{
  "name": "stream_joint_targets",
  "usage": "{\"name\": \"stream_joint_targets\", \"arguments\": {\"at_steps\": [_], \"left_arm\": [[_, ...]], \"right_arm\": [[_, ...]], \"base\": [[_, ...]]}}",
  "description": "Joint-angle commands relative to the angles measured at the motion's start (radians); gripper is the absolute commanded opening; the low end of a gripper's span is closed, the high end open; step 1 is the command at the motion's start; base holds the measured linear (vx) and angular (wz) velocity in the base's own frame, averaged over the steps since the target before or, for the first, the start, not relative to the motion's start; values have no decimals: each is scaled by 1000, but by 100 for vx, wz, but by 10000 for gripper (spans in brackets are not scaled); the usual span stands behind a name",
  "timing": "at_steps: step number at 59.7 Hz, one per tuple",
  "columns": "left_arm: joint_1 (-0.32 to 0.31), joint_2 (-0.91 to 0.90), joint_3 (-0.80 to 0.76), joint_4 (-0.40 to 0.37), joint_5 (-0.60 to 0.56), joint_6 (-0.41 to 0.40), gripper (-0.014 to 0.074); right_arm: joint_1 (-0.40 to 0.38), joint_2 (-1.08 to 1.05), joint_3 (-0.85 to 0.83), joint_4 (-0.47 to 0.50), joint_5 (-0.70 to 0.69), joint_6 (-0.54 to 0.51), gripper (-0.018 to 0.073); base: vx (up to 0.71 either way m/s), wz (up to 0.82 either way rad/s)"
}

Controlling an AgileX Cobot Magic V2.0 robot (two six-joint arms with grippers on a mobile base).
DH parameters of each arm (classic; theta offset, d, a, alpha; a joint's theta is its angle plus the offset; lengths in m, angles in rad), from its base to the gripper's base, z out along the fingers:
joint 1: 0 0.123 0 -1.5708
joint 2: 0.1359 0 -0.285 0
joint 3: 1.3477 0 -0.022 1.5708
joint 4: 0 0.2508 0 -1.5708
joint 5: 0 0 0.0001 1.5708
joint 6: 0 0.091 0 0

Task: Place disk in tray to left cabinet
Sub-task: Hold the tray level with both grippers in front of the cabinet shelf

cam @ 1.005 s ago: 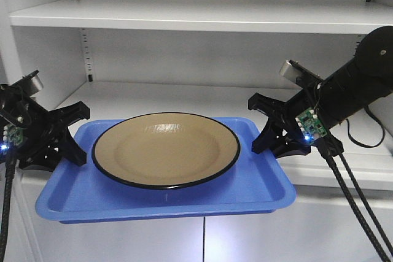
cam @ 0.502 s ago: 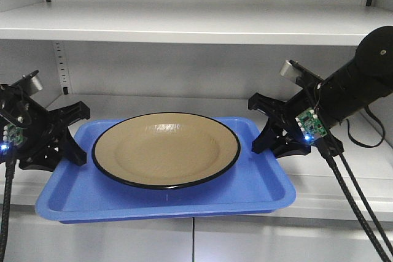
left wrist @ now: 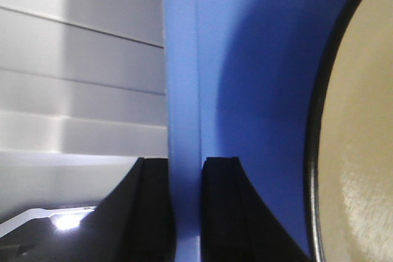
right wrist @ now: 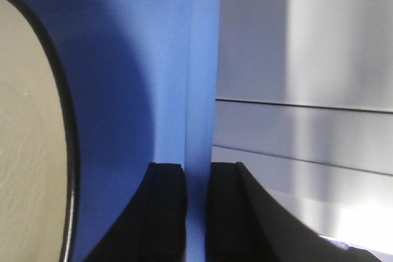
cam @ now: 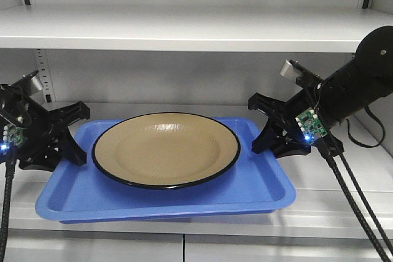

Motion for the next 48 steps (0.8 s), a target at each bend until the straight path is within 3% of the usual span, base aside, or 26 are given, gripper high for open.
{"name": "stream_joint_targets", "arguments": {"at_steps": [1, 48], "left_arm": [[-32, -56, -39, -210, -53, -17, 0], [-32, -56, -39, -210, -53, -17, 0]], "right_arm": [[27, -59, -36, 198, 6, -3, -4], [27, -59, -36, 198, 6, -3, -4]], "base": [[5, -3], [4, -5]]}}
